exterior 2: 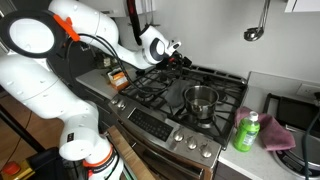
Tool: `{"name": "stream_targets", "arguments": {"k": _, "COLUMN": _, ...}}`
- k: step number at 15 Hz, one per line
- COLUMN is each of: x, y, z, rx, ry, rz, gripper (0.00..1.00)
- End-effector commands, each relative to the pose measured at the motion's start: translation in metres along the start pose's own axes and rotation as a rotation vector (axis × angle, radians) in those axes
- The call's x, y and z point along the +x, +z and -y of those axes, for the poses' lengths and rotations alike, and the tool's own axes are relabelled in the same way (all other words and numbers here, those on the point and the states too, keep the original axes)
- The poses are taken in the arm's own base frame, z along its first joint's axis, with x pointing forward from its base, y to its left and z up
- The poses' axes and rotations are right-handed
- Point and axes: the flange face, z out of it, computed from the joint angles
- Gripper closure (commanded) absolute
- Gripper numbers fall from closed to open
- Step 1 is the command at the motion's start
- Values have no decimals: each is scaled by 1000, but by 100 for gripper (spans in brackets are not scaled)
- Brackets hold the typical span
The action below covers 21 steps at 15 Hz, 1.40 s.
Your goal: Pick up the gray towel from the stove and use it to move the pot from the front right stove plate onto the rear right stove plate before putting it down on the stove
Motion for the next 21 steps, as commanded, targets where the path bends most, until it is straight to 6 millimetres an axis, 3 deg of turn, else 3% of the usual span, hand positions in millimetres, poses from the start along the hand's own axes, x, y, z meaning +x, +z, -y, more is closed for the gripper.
{"name": "stream_targets", "arguments": {"k": 1, "x": 8, "y": -14, "z": 8, "rx": 103, "ry": 58, "rz": 81, "gripper": 0}}
{"name": "stream_targets", "arguments": {"k": 7, "x": 20, "y": -39, "z": -1, "rx": 133, "ry": 155, "rz": 240, "gripper": 0}}
{"name": "stream_targets", "arguments": {"k": 9, "x": 18, "y": -38, "z": -9, "rx": 92, "ry": 242, "rz": 297, "gripper": 0}}
{"name": "stream_targets", "arguments": {"k": 10, "x": 21, "y": -38, "z": -5, "rx": 107, "ry": 174, "rz": 254, "gripper": 0}}
{"name": "stream_targets", "arguments": {"k": 15, "x": 20, "y": -37, "z": -9, "rx": 94, "ry": 223, "rz": 278, "gripper": 0}}
{"name": "stream_targets", "arguments": {"k": 21, "x": 26, "y": -22, "z": -33, "rx": -35, "ry": 542, "rz": 350, "gripper": 0}}
